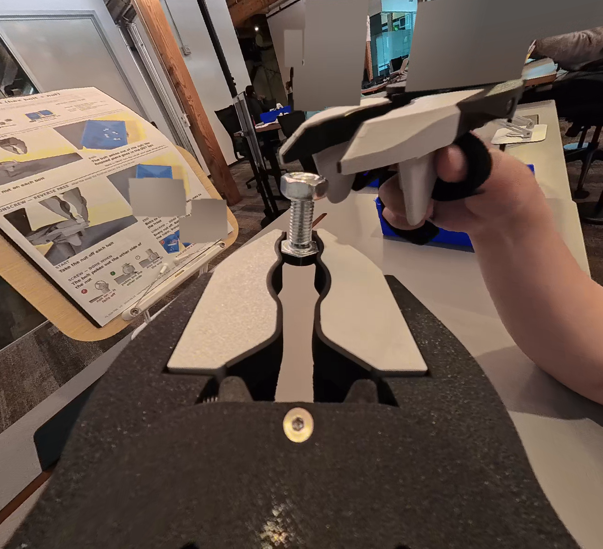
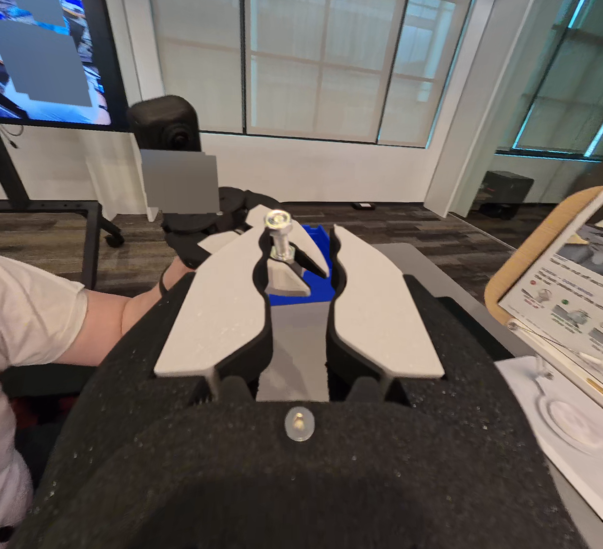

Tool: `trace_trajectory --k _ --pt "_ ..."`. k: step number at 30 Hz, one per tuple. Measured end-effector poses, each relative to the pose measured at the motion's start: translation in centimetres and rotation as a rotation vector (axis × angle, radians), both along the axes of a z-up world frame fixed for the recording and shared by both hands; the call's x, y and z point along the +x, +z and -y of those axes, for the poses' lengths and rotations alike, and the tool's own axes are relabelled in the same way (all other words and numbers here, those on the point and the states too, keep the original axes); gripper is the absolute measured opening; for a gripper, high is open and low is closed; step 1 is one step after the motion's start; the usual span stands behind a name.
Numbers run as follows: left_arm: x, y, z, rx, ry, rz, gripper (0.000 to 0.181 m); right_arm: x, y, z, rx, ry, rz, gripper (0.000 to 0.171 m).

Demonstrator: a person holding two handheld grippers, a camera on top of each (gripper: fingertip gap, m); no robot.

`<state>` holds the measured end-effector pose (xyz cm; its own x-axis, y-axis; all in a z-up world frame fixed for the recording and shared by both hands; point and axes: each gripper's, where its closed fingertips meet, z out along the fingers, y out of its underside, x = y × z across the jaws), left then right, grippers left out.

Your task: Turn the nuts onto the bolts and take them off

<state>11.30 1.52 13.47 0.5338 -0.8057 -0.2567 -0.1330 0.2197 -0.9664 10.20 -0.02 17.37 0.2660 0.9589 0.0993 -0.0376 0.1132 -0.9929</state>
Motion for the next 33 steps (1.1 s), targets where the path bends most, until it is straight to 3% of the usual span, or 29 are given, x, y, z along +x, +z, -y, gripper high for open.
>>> trace_trajectory --k 33 --pt "0.0 0.2 0.2 0.005 -0.002 -0.001 0.014 -0.7 -0.8 -0.3 0.025 -0.058 0.066 0.038"
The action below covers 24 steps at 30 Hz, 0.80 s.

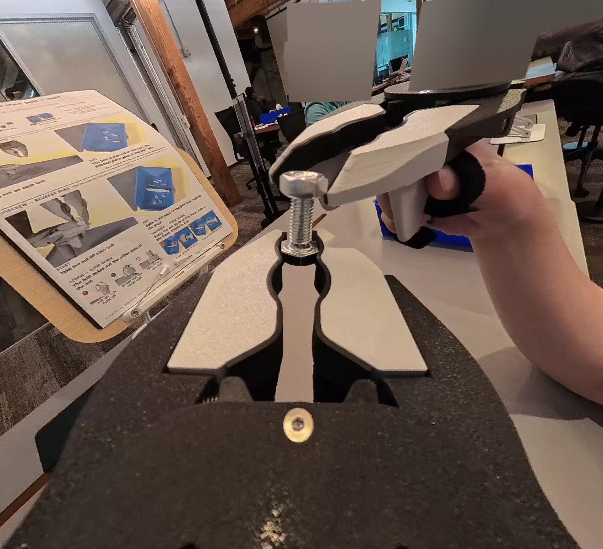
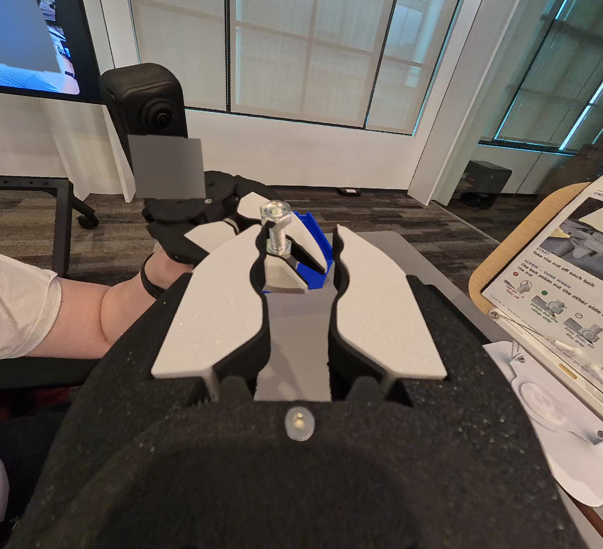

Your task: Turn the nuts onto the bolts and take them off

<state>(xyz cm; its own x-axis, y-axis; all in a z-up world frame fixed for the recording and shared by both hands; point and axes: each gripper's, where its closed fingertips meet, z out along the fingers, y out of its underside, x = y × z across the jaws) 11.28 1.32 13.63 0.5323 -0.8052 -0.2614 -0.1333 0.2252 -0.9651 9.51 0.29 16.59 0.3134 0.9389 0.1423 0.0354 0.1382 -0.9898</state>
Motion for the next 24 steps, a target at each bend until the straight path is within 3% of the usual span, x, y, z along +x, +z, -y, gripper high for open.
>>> trace_trajectory --k 11,24 --pt "0.0 -0.4 -0.5 0.007 0.025 -0.023 0.014 0.6 -0.2 0.3 -0.007 -0.008 0.033 0.038" --pt "-1.9 -2.6 -5.5 -0.016 0.225 -0.083 0.014 2.6 -3.2 -3.5 -0.287 -0.172 0.059 0.036"
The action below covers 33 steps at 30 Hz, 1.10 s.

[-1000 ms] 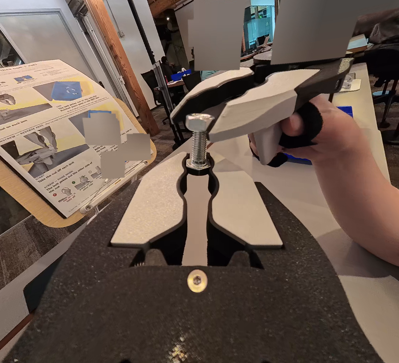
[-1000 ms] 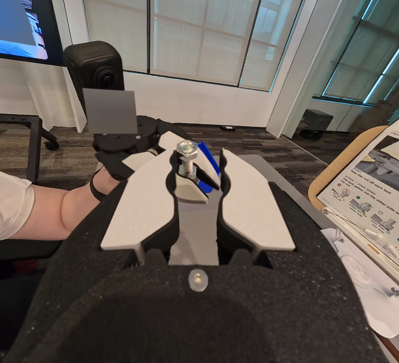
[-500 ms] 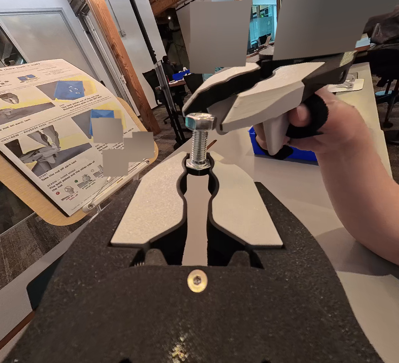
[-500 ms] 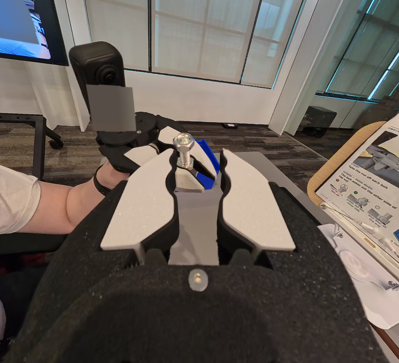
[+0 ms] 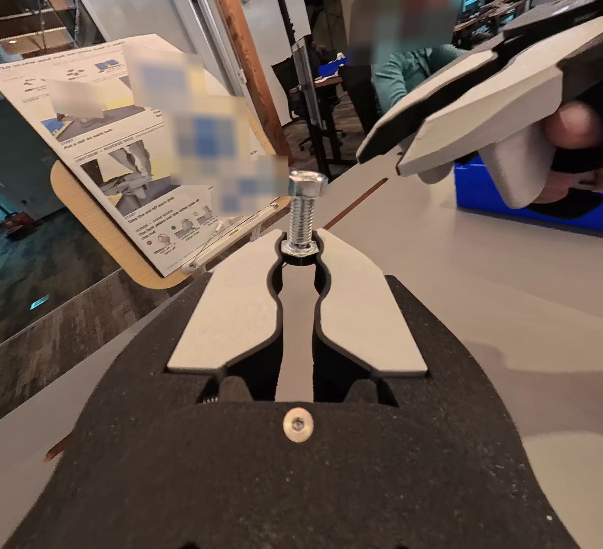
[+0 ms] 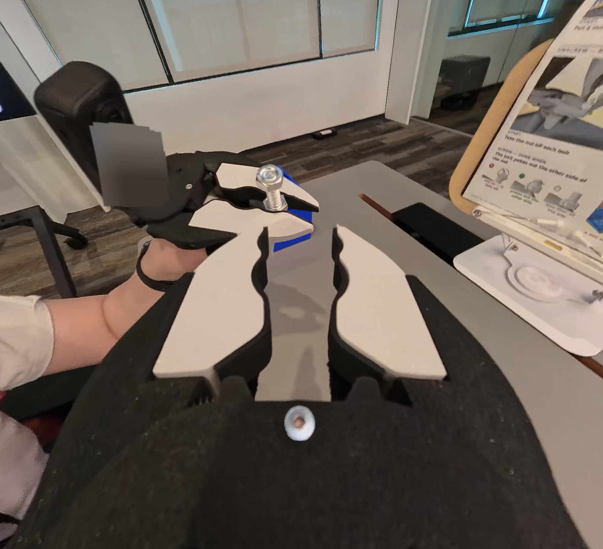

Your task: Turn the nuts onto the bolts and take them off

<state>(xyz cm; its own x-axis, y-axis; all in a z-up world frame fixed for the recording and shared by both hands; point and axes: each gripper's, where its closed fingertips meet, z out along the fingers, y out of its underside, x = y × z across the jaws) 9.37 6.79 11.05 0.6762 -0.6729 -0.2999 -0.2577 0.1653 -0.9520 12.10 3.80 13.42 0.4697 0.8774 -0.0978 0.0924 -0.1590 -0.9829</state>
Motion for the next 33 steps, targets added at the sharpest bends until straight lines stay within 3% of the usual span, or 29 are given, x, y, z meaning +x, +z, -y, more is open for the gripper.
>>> trace_trajectory --k 8,14,19,23,26,29,33 --pt "-0.9 -1.3 -1.6 -0.025 0.075 -0.052 0.014 -3.5 1.3 -2.0 -0.115 0.008 0.126 0.038" --pt "-1.2 -0.6 -1.1 -0.020 0.060 -0.042 0.014 -4.9 0.1 -2.2 -0.095 -0.047 0.301 0.036" --pt "-1.1 -0.2 -0.4 -0.026 0.028 -0.031 0.014 -5.3 1.1 -1.3 -0.067 -0.010 0.272 0.025" --pt "-1.0 0.0 0.0 -0.020 0.014 -0.033 0.014 -5.1 1.2 -0.8 -0.090 0.015 0.288 0.027" --pt "-0.9 0.1 0.2 -0.018 0.006 -0.043 0.014 -5.3 1.2 -0.2 -0.092 0.058 0.287 0.017" --pt "-0.4 0.0 1.0 -0.041 -0.065 -0.043 0.014 -5.1 1.2 0.4 -0.044 0.117 0.340 0.017" --pt "1.0 -0.8 3.9 -0.178 -0.321 -0.042 0.015 -4.4 0.8 2.4 0.082 0.307 0.475 0.017"
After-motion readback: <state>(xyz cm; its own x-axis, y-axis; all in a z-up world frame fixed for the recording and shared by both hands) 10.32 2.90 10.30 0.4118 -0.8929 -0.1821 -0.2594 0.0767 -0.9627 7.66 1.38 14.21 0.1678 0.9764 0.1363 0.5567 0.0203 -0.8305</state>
